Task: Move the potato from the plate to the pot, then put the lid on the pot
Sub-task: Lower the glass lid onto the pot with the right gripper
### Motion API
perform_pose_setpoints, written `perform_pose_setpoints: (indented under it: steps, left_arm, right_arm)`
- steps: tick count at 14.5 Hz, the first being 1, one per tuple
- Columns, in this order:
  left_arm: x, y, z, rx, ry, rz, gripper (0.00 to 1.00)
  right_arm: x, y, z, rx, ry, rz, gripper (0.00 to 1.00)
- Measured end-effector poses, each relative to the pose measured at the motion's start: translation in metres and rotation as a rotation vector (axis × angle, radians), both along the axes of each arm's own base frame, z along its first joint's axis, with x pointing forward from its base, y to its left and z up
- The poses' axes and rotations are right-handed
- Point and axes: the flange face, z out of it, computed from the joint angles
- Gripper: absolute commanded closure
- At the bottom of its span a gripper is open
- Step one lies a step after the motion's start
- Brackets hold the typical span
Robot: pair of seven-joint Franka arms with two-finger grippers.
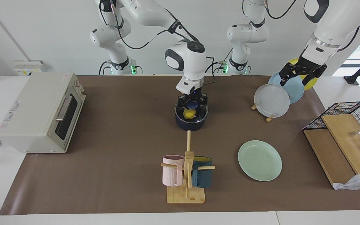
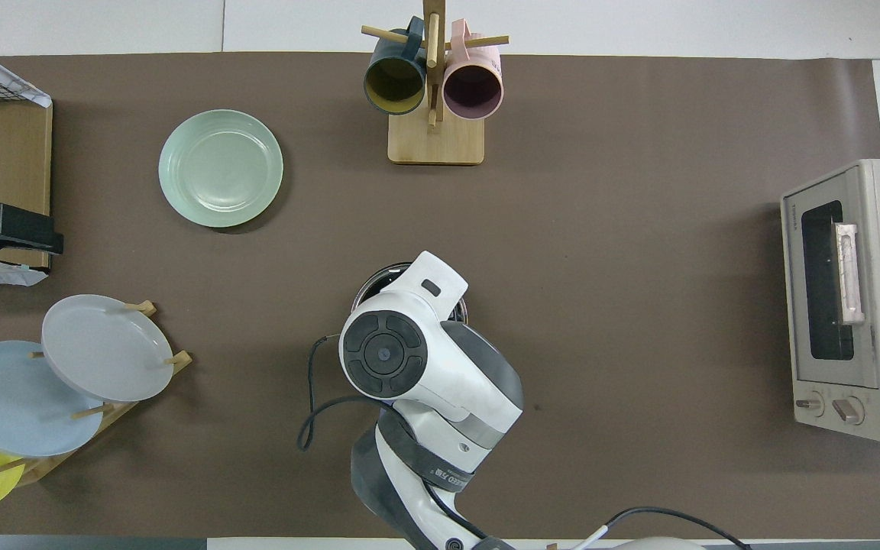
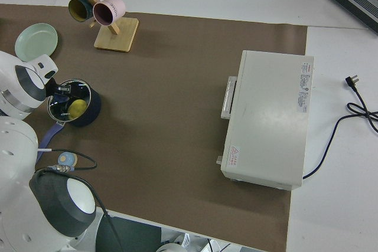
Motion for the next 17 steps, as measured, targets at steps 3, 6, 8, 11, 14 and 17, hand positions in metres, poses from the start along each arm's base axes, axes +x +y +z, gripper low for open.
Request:
perform_pose_setpoints:
  steps: [3,6,8,11,14,17]
  left_arm:
    - [0.000,0.000,0.000,0.000,0.000,0.000,0.00]
    - [0.000,0.000,0.000,0.000,0.000,0.000,0.00]
    - [0.000,0.000,0.000,0.000,0.000,0.000,0.00]
    - [0.000,0.000,0.000,0.000,0.000,0.000,0.00]
    - [0.000,0.000,0.000,0.000,0.000,0.000,0.00]
    - [0.000,0.000,0.000,0.000,0.000,0.000,0.00]
  right_arm:
    - [-0.002,0.002,-0.001,-0.019,-0.021,0.025,0.69]
    - [-0.002,0.002,-0.001,-0.021,-0.024,0.028,0.42]
    - [-0.003,0.002,-0.003,-0.023,-0.022,0.029,0.00]
    - [-0.003,0.001,-0.009,-0.029,-0.017,0.030,0.00]
    - [0.000,0.000,-0.007,-0.026,-0.021,0.026,0.00]
    - [0.008,-0.002,0.003,-0.016,-0.036,0.014,0.00]
